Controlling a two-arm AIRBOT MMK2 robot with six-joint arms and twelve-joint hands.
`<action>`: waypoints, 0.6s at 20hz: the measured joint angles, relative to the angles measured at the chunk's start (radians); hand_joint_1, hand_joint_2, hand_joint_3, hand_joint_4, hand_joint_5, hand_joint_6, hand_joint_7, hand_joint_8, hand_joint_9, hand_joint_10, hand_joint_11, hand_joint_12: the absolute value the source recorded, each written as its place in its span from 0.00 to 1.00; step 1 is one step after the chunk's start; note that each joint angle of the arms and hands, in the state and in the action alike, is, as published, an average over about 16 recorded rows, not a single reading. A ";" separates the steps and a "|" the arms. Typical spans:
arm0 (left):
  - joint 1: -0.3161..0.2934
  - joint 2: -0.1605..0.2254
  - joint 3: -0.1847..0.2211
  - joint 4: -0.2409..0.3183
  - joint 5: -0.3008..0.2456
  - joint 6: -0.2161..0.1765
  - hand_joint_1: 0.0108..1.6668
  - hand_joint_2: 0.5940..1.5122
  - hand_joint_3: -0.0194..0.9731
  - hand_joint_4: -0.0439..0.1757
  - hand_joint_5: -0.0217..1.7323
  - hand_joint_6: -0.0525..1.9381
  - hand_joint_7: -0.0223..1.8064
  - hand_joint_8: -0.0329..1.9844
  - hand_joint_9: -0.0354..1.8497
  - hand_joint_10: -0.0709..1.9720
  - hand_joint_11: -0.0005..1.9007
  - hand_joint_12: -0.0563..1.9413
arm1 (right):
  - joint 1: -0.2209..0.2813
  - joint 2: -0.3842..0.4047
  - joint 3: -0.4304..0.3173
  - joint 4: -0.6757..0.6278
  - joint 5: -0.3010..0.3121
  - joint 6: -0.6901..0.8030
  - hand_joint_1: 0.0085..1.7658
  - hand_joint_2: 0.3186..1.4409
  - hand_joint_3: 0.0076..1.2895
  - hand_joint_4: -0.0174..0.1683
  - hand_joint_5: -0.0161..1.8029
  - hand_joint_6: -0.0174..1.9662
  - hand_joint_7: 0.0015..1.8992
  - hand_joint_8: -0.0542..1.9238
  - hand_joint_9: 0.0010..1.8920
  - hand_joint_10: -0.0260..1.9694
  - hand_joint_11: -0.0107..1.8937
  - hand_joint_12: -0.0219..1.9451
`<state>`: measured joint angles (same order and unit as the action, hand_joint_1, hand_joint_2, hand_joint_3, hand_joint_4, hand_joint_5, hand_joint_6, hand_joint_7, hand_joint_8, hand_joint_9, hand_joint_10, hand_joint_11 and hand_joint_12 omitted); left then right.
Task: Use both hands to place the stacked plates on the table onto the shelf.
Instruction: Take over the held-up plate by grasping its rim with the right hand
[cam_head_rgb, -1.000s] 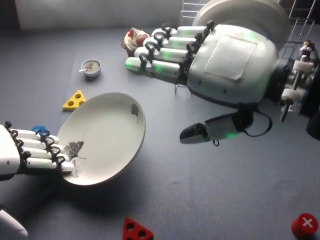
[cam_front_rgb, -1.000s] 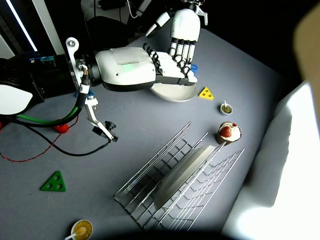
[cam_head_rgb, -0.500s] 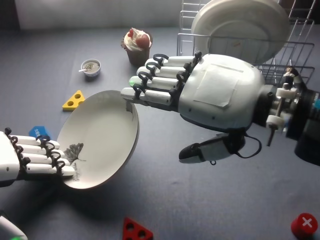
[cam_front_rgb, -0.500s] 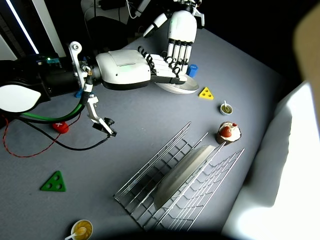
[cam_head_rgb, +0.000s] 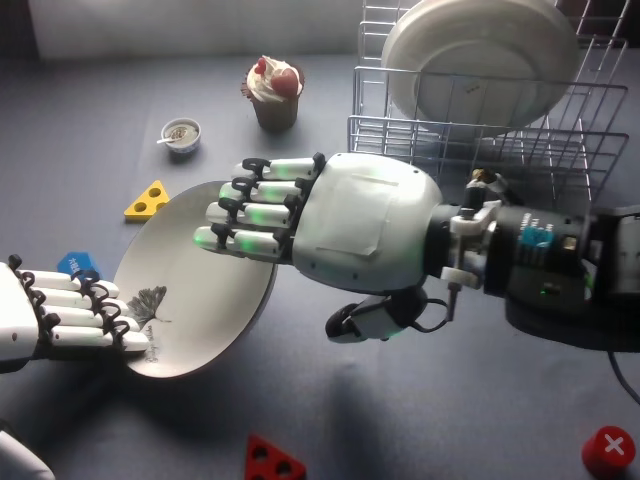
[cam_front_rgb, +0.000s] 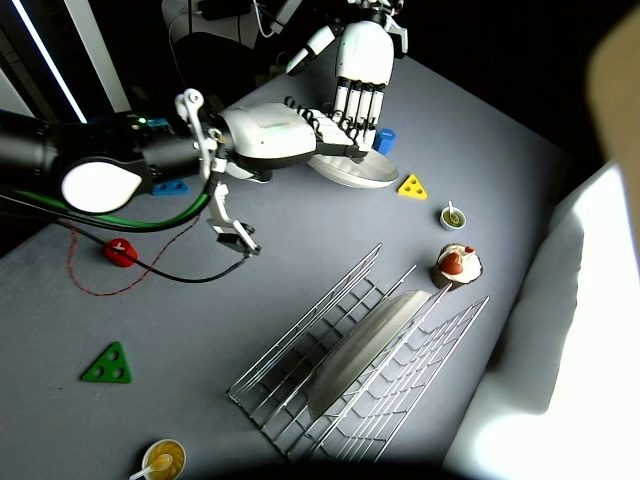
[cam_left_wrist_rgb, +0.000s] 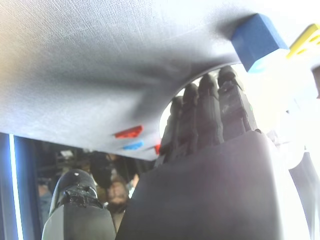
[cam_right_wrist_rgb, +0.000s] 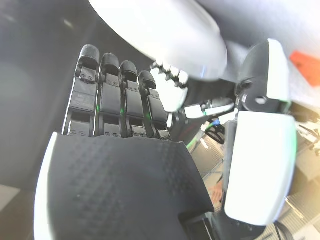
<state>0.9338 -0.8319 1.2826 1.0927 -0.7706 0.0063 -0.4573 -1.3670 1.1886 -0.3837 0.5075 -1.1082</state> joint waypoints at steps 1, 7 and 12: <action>-0.001 0.000 0.000 -0.001 0.000 0.000 0.01 0.36 0.02 0.18 0.06 0.02 0.07 0.01 0.07 0.03 0.03 0.02 | 0.002 -0.020 0.015 -0.010 -0.007 0.002 0.52 0.50 0.00 0.11 0.10 0.01 0.10 0.03 0.12 0.01 0.14 0.02; -0.009 0.000 0.000 0.000 -0.001 0.000 0.02 0.36 0.02 0.18 0.06 0.02 0.07 0.01 0.07 0.03 0.03 0.02 | 0.015 -0.113 0.087 -0.050 -0.049 0.016 0.56 0.48 0.00 0.11 0.12 0.02 0.12 0.03 0.12 0.01 0.14 0.02; -0.014 -0.001 0.000 0.000 -0.001 -0.001 0.02 0.36 0.02 0.18 0.06 0.02 0.07 0.01 0.07 0.03 0.04 0.02 | 0.031 -0.161 0.116 -0.072 -0.071 0.027 0.62 0.51 0.00 0.10 0.22 0.04 0.20 0.05 0.21 0.04 0.22 0.09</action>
<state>0.9199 -0.8326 1.2824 1.0924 -0.7712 0.0056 -0.4263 -1.5276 1.3046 -0.4561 0.4366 -1.0814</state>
